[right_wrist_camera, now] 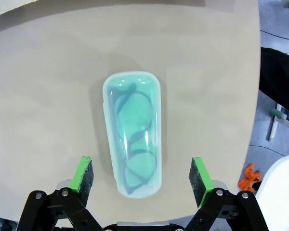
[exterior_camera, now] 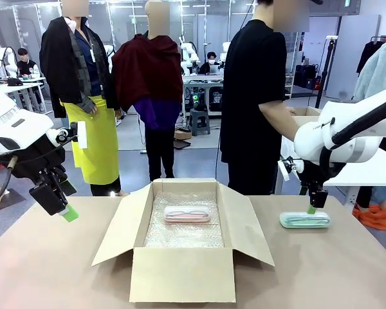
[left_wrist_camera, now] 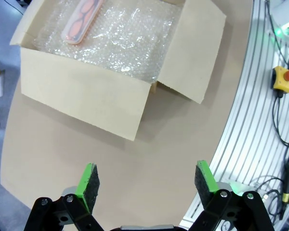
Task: Pack the glasses set securely to prepare it for shipping.
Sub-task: Put the Glasses case from the right side of the table into the Package Box.
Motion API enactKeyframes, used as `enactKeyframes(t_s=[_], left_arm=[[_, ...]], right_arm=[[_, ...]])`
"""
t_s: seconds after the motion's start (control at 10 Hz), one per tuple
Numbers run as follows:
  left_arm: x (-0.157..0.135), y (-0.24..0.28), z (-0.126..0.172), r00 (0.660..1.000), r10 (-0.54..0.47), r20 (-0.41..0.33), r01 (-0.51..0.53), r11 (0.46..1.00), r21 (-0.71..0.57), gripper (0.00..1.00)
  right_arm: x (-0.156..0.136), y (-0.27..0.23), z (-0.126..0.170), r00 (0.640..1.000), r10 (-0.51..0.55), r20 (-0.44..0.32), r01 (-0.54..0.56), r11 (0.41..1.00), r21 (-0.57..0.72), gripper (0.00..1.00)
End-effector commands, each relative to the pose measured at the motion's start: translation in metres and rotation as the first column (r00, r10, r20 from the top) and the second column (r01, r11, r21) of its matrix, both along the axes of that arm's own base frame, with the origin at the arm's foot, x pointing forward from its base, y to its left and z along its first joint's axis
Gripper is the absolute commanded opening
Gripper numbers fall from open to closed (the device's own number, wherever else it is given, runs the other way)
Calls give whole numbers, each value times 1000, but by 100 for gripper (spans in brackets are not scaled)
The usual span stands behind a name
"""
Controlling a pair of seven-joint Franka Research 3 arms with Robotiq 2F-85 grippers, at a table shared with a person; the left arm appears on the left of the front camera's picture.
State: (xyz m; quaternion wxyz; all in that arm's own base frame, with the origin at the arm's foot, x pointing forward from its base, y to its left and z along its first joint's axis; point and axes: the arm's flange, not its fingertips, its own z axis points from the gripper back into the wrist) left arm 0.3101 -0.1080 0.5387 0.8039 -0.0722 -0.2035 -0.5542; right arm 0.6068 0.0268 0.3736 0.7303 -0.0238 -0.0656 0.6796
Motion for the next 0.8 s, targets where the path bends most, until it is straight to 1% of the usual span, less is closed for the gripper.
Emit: enactKeyframes(t_s=[0.0, 0.3, 0.7], left_arm=[[0, 0, 1, 1000, 1, 0, -1, 1000, -21, 100], [0, 0, 1, 1000, 1, 0, -1, 1000, -21, 100], [0, 0, 1, 1000, 1, 0, -1, 1000, -21, 100]], right_arm=[[9, 1, -13, 999, -12, -39, 12, 1000, 19, 100], [19, -2, -40, 997, -30, -66, 29, 1000, -7, 100], [23, -7, -63, 995, -51, -90, 50, 999, -12, 100]])
